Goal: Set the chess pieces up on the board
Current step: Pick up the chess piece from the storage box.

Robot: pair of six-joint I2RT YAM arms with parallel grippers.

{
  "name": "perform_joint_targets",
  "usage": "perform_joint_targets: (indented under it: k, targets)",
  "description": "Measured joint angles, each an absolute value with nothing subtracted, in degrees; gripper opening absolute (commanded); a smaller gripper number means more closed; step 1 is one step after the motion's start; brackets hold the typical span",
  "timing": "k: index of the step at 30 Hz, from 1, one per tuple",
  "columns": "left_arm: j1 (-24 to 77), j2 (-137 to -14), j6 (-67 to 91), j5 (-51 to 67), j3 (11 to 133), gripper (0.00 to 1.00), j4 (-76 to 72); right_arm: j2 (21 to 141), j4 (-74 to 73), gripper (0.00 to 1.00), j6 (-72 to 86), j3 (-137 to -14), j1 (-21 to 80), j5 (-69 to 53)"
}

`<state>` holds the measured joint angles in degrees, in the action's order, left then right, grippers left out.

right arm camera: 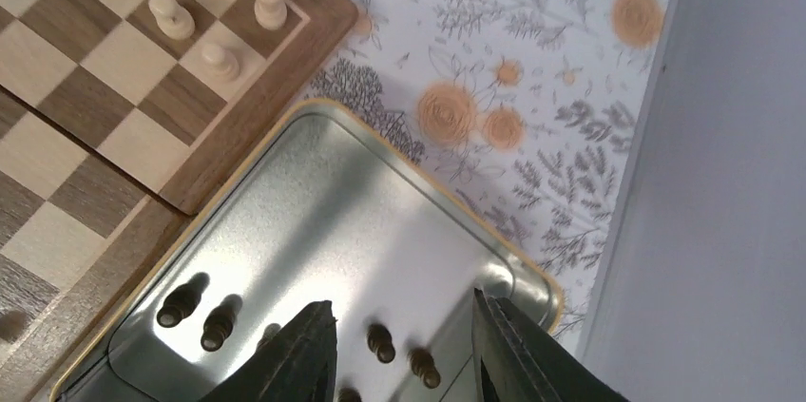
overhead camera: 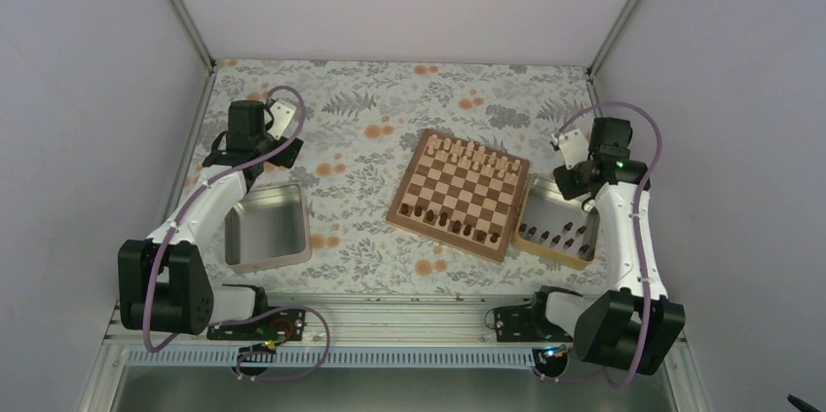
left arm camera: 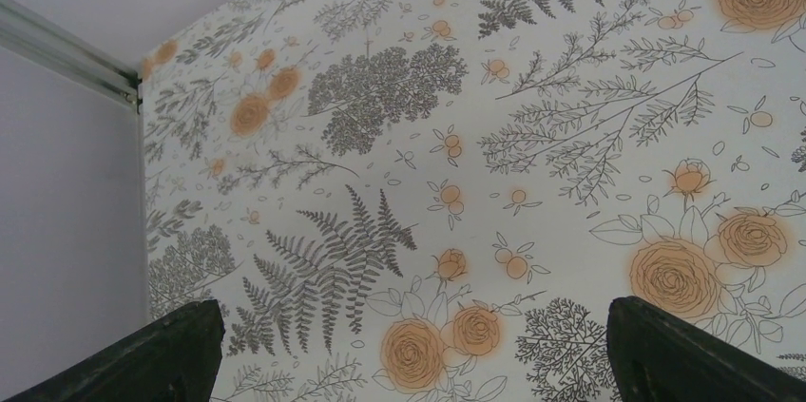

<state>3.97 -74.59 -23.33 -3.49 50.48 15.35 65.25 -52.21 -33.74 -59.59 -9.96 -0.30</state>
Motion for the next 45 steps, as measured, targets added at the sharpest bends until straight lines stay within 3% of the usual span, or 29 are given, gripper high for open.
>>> perform_joint_targets:
  k: [20,45]
  targets:
    - [4.0,-71.5,-21.6,-0.8,53.7,1.0,18.2,59.6,-48.5,0.42,-22.6,-49.5,-17.8,-3.3]
    - [2.9,-68.1,-20.1,6.8,53.9,1.0,21.5,56.9,-48.5,0.43,-22.2,-47.9,-26.7,-3.0]
